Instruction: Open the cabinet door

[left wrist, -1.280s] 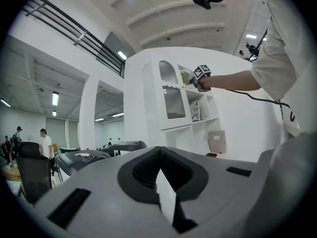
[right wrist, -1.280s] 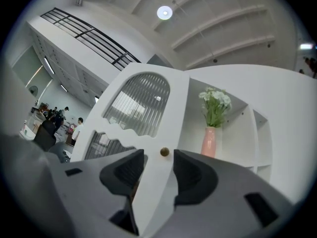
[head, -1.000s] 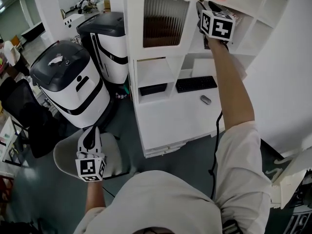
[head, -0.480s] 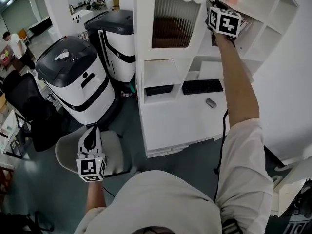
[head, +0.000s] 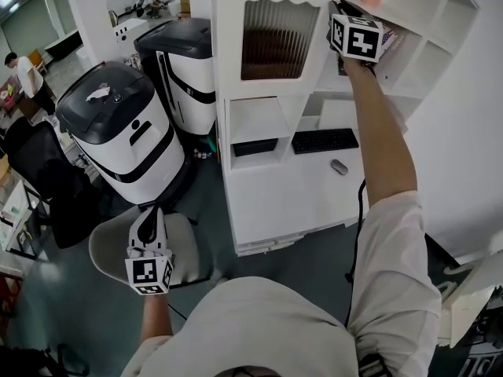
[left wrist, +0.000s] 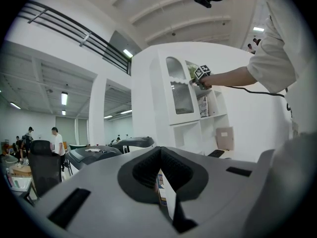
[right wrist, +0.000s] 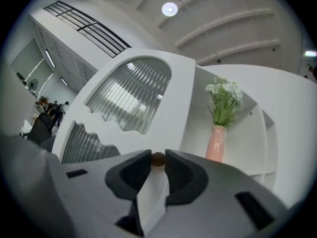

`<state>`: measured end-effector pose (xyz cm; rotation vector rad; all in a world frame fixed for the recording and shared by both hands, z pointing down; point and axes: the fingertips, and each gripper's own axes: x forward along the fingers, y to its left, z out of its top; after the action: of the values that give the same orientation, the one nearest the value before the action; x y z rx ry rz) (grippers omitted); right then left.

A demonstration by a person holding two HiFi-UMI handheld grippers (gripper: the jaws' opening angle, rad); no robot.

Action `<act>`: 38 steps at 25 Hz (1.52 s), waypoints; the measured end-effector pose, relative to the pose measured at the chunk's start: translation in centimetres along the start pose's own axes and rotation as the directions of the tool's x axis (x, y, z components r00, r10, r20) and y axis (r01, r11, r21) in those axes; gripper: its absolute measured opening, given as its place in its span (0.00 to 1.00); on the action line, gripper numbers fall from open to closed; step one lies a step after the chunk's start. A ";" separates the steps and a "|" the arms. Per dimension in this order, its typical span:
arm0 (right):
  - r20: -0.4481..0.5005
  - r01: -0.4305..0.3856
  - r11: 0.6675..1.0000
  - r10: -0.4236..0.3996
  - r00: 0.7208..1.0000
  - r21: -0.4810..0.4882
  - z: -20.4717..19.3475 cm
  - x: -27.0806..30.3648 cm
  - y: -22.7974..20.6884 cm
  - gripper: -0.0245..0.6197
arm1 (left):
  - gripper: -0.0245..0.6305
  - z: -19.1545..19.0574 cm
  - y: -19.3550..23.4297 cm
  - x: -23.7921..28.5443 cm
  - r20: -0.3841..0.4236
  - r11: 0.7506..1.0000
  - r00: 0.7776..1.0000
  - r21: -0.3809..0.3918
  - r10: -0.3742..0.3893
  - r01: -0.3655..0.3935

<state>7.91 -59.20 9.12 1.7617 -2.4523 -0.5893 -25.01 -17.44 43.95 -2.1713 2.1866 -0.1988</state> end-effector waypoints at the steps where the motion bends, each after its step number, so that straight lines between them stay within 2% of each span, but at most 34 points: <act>1: 0.001 -0.004 1.000 0.004 1.000 -0.010 0.0 -0.1 0.0 0.18 | 0.04 0.0 -0.1 0.0 0.001 1.000 1.000 -0.001 -0.004 0.004; 12: 0.037 -0.017 0.992 0.022 0.999 -0.125 0.8 -2.5 0.5 0.17 | 0.04 0.3 -1.1 0.8 0.010 0.999 0.999 -0.004 -0.048 0.048; 21: 0.080 -0.003 0.966 0.024 0.997 -0.260 1.5 -5.0 1.2 0.17 | 0.04 0.9 -1.9 1.6 0.019 0.996 0.996 0.001 -0.086 0.086; 29: 0.114 0.012 0.912 0.038 0.993 -0.409 1.9 -7.3 1.8 0.17 | 0.04 1.1 -3.0 2.6 0.030 0.993 0.992 0.004 -0.119 0.119; 38: 0.163 0.045 0.821 0.059 0.985 -0.569 2.6 -9.9 2.8 0.16 | 0.03 1.3 -3.6 3.3 0.039 0.990 0.989 0.003 -0.143 0.143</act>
<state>8.06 -48.59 9.30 1.4918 -2.0433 -1.3629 -21.26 -20.83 43.26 -2.3126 2.0114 -0.1610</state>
